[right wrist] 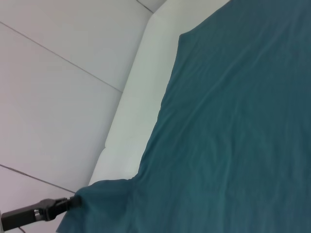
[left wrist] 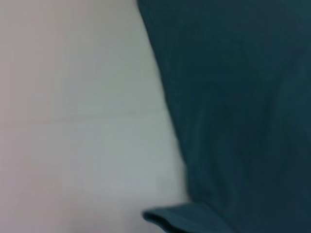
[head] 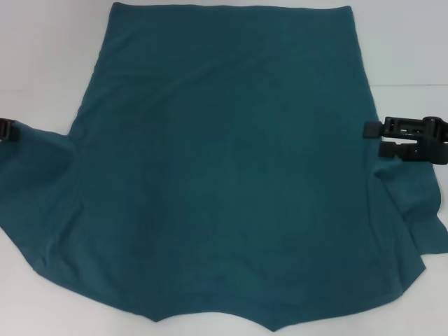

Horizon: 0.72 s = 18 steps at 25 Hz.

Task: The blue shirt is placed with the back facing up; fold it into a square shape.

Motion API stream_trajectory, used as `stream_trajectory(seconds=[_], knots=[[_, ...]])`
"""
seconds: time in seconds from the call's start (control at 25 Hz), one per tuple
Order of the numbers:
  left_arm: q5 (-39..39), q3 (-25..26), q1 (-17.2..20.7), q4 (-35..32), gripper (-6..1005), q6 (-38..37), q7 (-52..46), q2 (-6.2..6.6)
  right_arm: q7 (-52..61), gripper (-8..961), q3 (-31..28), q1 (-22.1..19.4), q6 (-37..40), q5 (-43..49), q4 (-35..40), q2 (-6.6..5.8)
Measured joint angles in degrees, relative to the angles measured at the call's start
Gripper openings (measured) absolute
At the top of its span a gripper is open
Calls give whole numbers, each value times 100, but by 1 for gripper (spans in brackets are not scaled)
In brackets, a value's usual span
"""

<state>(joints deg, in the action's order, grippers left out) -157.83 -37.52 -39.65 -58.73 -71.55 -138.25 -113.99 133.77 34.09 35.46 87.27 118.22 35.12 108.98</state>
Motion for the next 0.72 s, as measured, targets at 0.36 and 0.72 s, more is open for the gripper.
stream_trajectory(seconds=[0.36, 0.72], knots=[[14, -613, -235, -534, 0, -1021, -1930, -250, -6, 888, 8, 22, -60, -1, -88, 0], [-73, -713, -960, 105, -1, -951, -2394, -380, -31, 887, 124, 54, -170, 12, -181, 0]])
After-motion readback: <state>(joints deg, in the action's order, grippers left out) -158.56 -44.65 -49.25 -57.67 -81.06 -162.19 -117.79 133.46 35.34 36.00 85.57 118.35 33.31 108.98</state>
